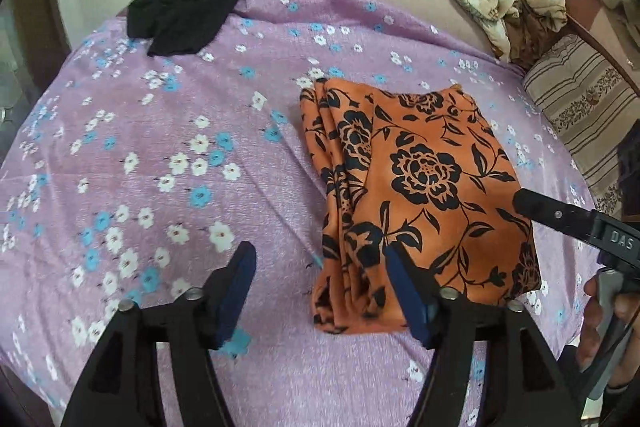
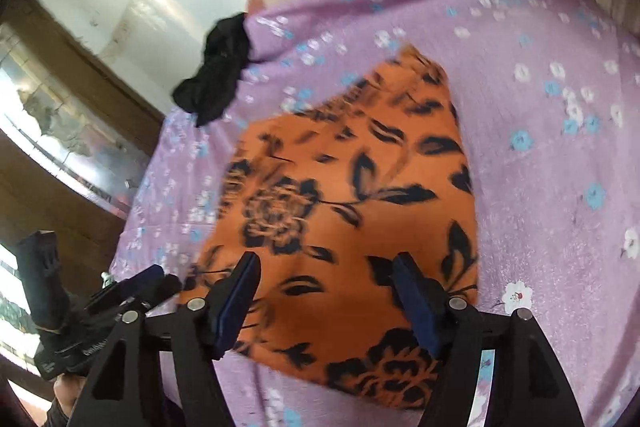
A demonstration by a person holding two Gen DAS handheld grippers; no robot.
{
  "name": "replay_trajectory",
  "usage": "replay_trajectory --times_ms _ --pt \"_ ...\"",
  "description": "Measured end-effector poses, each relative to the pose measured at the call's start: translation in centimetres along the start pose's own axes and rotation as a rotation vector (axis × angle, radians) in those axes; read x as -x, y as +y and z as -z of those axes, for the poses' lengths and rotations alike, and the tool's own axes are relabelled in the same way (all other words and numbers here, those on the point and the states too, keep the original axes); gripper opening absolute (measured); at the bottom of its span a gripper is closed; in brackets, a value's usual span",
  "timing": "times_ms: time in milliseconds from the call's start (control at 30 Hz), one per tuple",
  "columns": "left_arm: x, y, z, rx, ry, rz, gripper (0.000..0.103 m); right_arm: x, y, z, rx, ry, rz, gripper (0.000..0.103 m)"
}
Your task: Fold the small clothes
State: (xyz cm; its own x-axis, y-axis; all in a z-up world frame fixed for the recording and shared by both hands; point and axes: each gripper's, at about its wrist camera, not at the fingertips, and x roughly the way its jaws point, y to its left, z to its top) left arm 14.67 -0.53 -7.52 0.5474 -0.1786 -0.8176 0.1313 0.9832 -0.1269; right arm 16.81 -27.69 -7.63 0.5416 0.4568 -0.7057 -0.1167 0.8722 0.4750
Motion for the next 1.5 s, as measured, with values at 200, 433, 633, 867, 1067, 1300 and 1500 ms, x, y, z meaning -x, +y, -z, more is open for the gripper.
replay_trajectory --times_ms 200,433,633,867,1067,1300,1500 --pt "1.7 -0.1 1.1 0.009 -0.004 0.013 0.069 -2.2 -1.2 1.6 -0.045 0.071 0.049 0.076" --pt "4.1 0.2 1.9 0.036 -0.052 -0.002 0.075 2.6 1.8 3.3 0.004 -0.024 0.03 0.076" --pt "4.8 -0.3 3.0 0.033 -0.058 -0.018 0.079 4.1 2.4 7.2 -0.001 0.0 0.033 0.076" --pt "4.9 -0.6 4.1 0.033 -0.066 -0.052 0.087 4.4 4.0 10.4 0.102 0.037 0.176 0.085" --pt "5.3 -0.7 4.4 0.03 -0.104 -0.123 0.098 5.2 5.1 10.5 0.173 0.0 0.305 0.098" --pt "5.5 -1.2 4.1 -0.014 -0.098 -0.178 0.098 6.2 5.9 9.5 0.207 -0.053 0.373 0.101" --pt "5.9 -1.0 3.8 0.023 -0.094 -0.166 0.098 6.3 6.0 9.3 0.213 -0.053 0.39 0.101"
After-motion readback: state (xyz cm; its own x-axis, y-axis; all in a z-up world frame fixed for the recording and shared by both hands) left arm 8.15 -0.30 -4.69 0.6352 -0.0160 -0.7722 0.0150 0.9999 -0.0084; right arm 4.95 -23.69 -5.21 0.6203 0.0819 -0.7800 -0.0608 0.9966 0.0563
